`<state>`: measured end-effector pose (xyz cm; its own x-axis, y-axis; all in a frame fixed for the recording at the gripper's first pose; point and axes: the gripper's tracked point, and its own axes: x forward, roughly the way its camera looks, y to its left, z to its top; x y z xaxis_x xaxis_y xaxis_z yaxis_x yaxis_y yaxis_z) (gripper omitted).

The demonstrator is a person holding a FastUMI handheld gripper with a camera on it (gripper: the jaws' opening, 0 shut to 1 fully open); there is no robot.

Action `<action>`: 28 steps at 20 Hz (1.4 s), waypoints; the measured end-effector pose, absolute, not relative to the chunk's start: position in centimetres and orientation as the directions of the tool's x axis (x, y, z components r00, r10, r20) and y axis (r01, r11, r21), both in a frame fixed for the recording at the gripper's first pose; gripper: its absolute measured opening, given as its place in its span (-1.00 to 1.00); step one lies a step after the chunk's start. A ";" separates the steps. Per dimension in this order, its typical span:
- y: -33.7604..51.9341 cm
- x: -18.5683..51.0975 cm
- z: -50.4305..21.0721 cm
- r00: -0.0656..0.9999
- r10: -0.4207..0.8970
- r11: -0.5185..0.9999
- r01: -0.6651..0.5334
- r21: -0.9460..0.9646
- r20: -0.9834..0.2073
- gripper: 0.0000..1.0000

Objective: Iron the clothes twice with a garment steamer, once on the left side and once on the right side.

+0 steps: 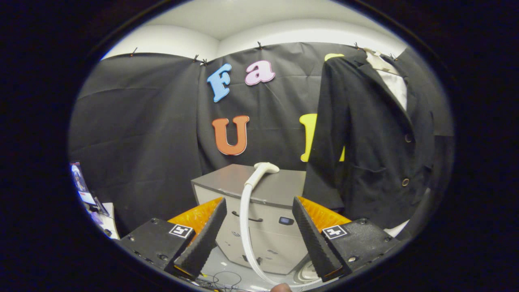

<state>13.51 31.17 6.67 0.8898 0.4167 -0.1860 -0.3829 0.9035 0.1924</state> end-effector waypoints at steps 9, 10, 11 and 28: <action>37.6 28.4 5.3 0.838 0.435 0.900 -0.387 0.202 -0.329 1.00; 38.4 29.9 4.7 0.829 0.430 0.902 -0.378 0.210 -0.356 1.00; 39.3 31.2 4.2 0.817 0.434 0.900 -0.374 0.224 -0.378 1.00; 45.2 41.1 -2.9 0.720 0.259 0.963 -0.247 0.111 -0.644 0.05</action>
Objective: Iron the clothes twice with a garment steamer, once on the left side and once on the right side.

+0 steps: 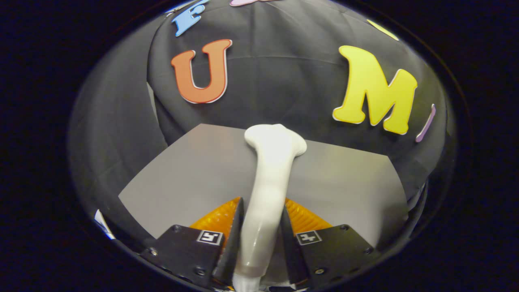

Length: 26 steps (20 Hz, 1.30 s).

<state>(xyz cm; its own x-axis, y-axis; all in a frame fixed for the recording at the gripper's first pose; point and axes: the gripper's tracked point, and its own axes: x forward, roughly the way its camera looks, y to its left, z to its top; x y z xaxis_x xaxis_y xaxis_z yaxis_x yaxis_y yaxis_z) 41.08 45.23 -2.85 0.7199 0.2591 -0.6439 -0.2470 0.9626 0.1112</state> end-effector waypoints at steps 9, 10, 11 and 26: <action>46.1 40.2 -1.3 0.711 0.305 0.952 -0.251 0.175 -0.634 -0.33; 45.6 39.8 -0.5 0.720 0.309 0.951 -0.250 0.183 -0.622 -0.36; 45.2 39.3 0.5 0.733 0.317 0.948 -0.250 0.195 -0.602 -0.37; 33.8 26.4 13.6 0.884 0.372 0.917 -0.303 0.259 -0.283 -0.39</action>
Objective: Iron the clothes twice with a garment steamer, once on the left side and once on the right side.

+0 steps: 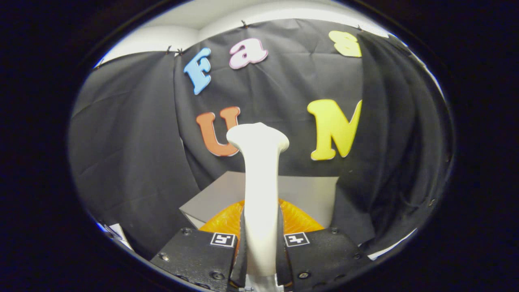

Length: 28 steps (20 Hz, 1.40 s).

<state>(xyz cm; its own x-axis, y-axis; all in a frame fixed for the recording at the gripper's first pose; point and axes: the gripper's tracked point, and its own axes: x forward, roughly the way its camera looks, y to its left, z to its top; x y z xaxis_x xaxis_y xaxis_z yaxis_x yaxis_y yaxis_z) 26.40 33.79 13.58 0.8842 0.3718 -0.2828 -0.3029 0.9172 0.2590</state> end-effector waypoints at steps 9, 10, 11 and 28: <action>13.9 19.1 21.0 0.992 0.102 0.976 -0.087 0.199 -0.068 -0.39; 11.9 18.7 21.6 0.996 0.066 0.982 -0.055 0.181 -0.055 -0.39; 10.1 18.2 22.1 0.999 0.034 0.984 -0.027 0.176 -0.039 -0.39; 5.4 14.0 27.9 0.957 0.184 0.975 -0.207 0.082 0.226 -0.39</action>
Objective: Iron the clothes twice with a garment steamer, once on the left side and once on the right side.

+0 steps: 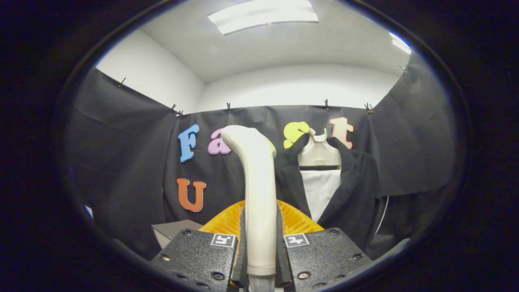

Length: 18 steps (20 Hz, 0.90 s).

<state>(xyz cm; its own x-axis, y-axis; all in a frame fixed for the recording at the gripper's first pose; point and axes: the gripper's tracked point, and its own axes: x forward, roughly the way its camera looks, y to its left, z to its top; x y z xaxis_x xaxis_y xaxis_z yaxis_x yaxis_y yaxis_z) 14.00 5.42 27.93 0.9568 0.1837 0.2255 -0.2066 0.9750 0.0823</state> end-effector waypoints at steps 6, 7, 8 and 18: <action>2.2 16.8 27.5 0.970 0.050 0.997 -0.064 0.049 0.238 -0.39; 1.9 17.2 26.8 0.973 0.029 0.998 -0.040 0.042 0.228 -0.39; 1.7 17.7 26.2 0.976 0.010 0.999 -0.019 0.035 0.216 -0.39; 0.7 20.3 18.1 0.994 -0.103 0.993 0.106 -0.053 0.043 -0.39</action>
